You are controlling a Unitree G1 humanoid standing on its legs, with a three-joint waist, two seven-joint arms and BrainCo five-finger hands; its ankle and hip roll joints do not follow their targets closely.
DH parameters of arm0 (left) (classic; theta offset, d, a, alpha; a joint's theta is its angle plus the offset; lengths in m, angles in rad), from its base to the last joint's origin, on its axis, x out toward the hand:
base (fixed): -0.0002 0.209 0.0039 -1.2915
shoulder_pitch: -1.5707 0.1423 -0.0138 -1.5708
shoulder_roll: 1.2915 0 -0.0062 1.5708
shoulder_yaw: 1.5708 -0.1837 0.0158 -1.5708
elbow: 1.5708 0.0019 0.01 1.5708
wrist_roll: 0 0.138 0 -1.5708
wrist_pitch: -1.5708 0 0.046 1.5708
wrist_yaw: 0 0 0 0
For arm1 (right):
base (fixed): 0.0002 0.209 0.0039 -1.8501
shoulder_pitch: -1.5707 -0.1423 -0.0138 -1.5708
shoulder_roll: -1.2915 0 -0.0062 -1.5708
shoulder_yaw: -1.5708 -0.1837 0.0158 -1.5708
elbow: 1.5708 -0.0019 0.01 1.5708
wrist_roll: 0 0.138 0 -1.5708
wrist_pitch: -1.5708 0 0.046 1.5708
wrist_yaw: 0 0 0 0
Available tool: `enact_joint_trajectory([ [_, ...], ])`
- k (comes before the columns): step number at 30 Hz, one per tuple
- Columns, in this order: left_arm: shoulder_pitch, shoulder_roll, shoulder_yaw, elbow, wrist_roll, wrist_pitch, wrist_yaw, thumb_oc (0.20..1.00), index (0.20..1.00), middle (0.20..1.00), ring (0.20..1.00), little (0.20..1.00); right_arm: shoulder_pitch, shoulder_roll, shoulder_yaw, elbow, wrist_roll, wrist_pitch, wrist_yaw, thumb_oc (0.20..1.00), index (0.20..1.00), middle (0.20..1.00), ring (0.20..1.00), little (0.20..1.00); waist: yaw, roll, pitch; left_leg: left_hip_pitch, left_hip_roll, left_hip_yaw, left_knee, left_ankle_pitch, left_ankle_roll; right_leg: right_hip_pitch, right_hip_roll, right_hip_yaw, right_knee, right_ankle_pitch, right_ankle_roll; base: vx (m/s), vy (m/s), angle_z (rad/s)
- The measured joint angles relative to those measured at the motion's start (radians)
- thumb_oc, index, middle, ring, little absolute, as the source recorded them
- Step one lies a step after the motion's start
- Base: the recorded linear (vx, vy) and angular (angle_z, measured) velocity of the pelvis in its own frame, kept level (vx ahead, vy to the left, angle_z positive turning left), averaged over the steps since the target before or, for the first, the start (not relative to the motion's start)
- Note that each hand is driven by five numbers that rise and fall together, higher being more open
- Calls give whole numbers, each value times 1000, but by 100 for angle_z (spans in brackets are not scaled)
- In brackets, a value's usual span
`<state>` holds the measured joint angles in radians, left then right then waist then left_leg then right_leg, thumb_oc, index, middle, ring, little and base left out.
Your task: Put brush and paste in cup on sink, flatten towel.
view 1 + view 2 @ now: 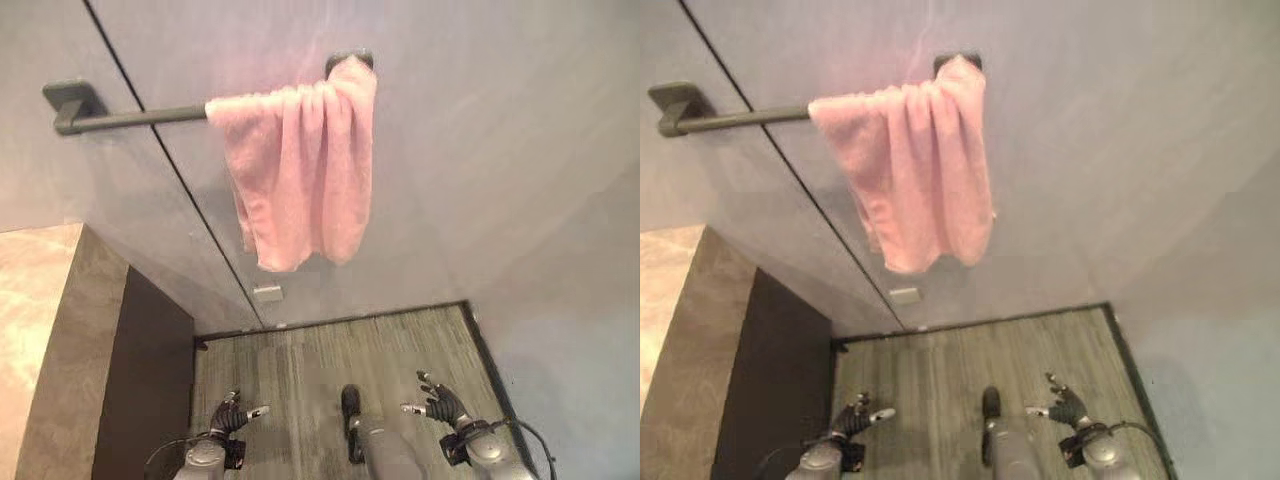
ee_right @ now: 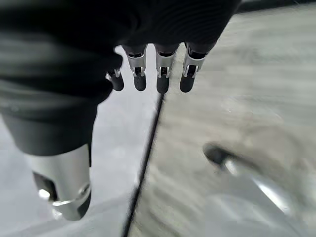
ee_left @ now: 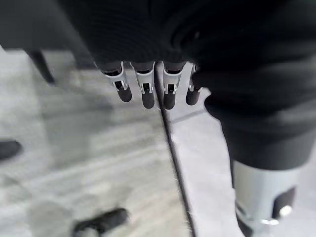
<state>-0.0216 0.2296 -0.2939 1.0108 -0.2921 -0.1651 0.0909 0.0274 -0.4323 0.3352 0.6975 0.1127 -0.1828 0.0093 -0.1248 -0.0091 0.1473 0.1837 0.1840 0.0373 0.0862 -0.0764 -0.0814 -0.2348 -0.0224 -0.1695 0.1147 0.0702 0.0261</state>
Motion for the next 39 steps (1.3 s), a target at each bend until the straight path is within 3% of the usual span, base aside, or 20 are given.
enact_joint_trajectory([
  [1, -1, 1, -7, -10, 1, 0, -1, 1000, 1000, 1000, 1000, 1000, -11, -43, -2, -43, 0, -17, -4, 1000, 1000, 1000, 1000, 1000, 0, 3, -29, -29, 23, 1, 35, 61, -43, 12, 16, -19, -8, -41, -20, 243, -186, 31],
  [3, -30, 4, -6, -11, 3, 0, 0, 1000, 1000, 1000, 1000, 1000, -35, -82, -5, -50, 0, -18, -5, 1000, 1000, 1000, 1000, 1000, -1, 10, -29, -51, 13, -1, 31, 91, -76, 19, 31, -38, -11, -49, -55, 177, -154, 35],
  [6, -79, 11, -4, -29, 27, -1, 0, 1000, 1000, 1000, 1000, 1000, -2, -81, 1, -45, 0, -16, -4, 1000, 1000, 1000, 1000, 1000, -14, 10, -18, -101, 15, 19, 82, 103, -87, 30, 59, -59, -12, -85, -94, 125, -169, 30],
  [7, -98, 16, -3, -25, 28, -1, 1, 1000, 1000, 1000, 1000, 1000, 10, -65, 2, -30, -1, -15, -3, 1000, 1000, 1000, 1000, 1000, -17, -15, 2, -179, 14, -4, 247, 119, -115, 60, 54, -63, -33, -85, -97, 31, -185, 22],
  [8, -97, 23, -2, -23, 28, -1, 1, 1000, 1000, 1000, 1000, 1000, 21, -57, 1, -24, 0, -15, -4, 1000, 1000, 1000, 1000, 1000, -8, -37, 13, -274, 3, -43, 426, 200, -184, 85, 50, -60, -47, -88, -131, 49, -99, 6],
  [9, -108, 40, -7, -24, 29, -4, 4, 1000, 1000, 1000, 1000, 1000, 29, -51, 1, -20, 0, -15, -5, 1000, 1000, 1000, 1000, 1000, 4, -79, 33, -407, -42, -104, 633, 314, -178, 98, 27, -53, -53, -89, -136, 178, 149, 5],
  [10, -143, 55, -54, 4, 36, 5, 11, 1000, 1000, 1000, 1000, 1000, -3, -46, 34, 2, -1, -11, -8, 1000, 1000, 1000, 1000, 1000, -25, -105, 48, -512, 115, 13, 404, 249, -140, 98, 7, -88, -55, -85, -131, 285, 452, -6],
  [12, -163, 40, -55, 24, 36, 3, 11, 1000, 1000, 1000, 1000, 1000, 9, -45, -2, -2, -9, -11, -13, 1000, 1000, 1000, 1000, 1000, -58, -42, 49, -394, 343, 157, -38, 260, -160, 151, 61, -63, -48, -102, -102, 261, 551, -25],
  [13, -160, 42, -36, 32, 37, -5, 13, 1000, 1000, 1000, 1000, 1000, -7, -44, -4, 38, -9, -17, -21, 1000, 1000, 1000, 1000, 1000, -43, -24, 27, -329, 299, 65, -62, 203, -163, 137, 46, 9, 1, -132, -70, 164, 414, -99],
  [14, -133, 37, -40, 31, 37, -4, 13, 1000, 1000, 1000, 1000, 1000, -3, -68, -21, 38, -9, -14, -26, 1000, 1000, 1000, 1000, 1000, -58, 9, 7, -305, 183, 26, -19, 165, -150, 130, 20, 29, 2, -144, -52, 136, 343, -120],
  [15, -117, 30, -48, 29, 37, -5, 13, 1000, 1000, 1000, 1000, 1000, 49, -88, -42, 23, -8, -8, -30, 1000, 1000, 1000, 1000, 1000, -98, 74, -33, -267, 68, 55, -17, 148, -122, 135, 19, 34, 1, -141, -42, 103, 371, -52],
  [16, -115, 39, -56, 26, 38, -8, 12, 1000, 1000, 1000, 1000, 1000, 76, -77, -41, 13, -9, -8, -27, 1000, 1000, 1000, 1000, 1000, -106, 81, -39, -219, 22, 124, -36, 119, -68, 132, 16, 40, 9, -140, -31, 48, 315, -23],
  [17, -120, 43, -71, 18, 38, -6, 12, 1000, 1000, 1000, 1000, 1000, 76, -60, -41, 18, -9, -8, -29, 1000, 1000, 1000, 1000, 1000, -105, 74, -36, -183, 6, 164, -96, 85, -34, 112, 3, 60, 37, -139, -8, 27, 287, -42],
  [18, -107, 42, -82, 20, 39, -5, 8, 1000, 1000, 1000, 1000, 1000, 67, -23, -21, 20, -10, -8, -28, 1000, 1000, 1000, 1000, 1000, -90, 23, -38, -181, -63, 199, -95, 53, -5, 82, -61, 104, 76, -136, 38, 15, 220, -35],
  [20, -67, 49, -76, 39, 69, -4, 9, 1000, 1000, 1000, 1000, 1000, 83, -6, 27, 18, -33, -8, -21, 1000, 1000, 1000, 1000, 1000, -60, -5, -61, -143, -152, 195, -127, 51, 53, 115, -155, 109, 40, -118, 83, -3, 114, 6],
  [22, -17, 64, -66, 41, 69, -4, 12, 1000, 1000, 1000, 1000, 1000, 81, 28, 27, 22, -48, -8, -22, 1000, 1000, 1000, 1000, 1000, -29, -11, -92, -109, -163, 191, -160, 61, 66, 157, -205, 104, -57, -58, 161, -15, 2, 15],
  [24, 29, 89, -53, 33, 67, -3, 13, 1000, 1000, 1000, 1000, 1000, 80, 59, 24, 27, -48, -9, -22, 1000, 1000, 1000, 1000, 1000, -13, -51, -128, -98, -162, 165, -178, 68, 51, 183, -242, 103, -162, 58, 188, -31, -51, 31],
  [26, 45, 77, -42, 23, 67, -2, 12, 1000, 1000, 1000, 1000, 1000, 86, 55, 11, 33, -48, -9, -24, 1000, 1000, 1000, 1000, 1000, -5, -58, -146, -97, -137, 164, -181, 69, 28, 206, -216, 101, -200, 54, 178, -49, -50, 13],
  [31, 85, 60, -44, -202, 62, -5, 0, 1000, 1000, 1000, 1000, 1000, 78, -2, -40, 2, -7, -9, -32, 1000, 1000, 1000, 1000, 1000, 2, 4, -129, -116, -60, 136, -182, 86, -15, 213, -145, 50, -207, 38, 135, -34, -23, 14],
  [39, 163, 133, -43, -454, 76, -7, -49, 1000, 1000, 1000, 1000, 1000, 87, -61, -92, -127, -6, -13, -51, 1000, 1000, 1000, 1000, 1000, 1, 38, -145, -134, -35, 141, -182, 85, -16, 187, -119, 54, -209, 34, 124, -13, -9, -3],
])
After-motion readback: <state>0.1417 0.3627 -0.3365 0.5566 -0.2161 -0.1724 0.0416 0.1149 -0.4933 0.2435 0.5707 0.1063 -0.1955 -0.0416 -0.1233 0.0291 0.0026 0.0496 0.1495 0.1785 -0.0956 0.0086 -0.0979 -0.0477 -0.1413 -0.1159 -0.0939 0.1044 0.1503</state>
